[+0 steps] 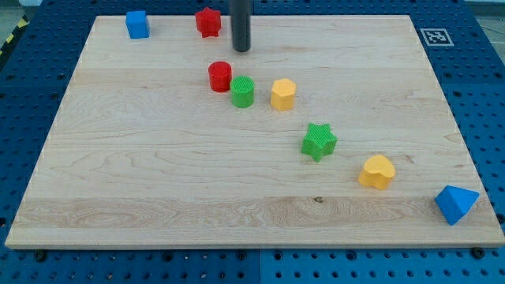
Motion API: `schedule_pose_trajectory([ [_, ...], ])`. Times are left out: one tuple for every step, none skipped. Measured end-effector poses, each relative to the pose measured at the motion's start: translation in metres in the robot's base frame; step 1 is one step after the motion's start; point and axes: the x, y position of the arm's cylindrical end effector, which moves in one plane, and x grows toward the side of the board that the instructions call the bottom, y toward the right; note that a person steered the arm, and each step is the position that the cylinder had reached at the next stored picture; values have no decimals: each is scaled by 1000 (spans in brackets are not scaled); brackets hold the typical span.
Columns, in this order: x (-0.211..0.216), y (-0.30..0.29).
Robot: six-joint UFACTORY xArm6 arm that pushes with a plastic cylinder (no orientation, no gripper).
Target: Move the red star into the blue cube
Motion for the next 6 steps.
schedule_pose_trajectory([
  [-50, 7],
  [-63, -29],
  [-32, -83],
  [-15, -120],
  [-27, -106],
  [-48, -72],
])
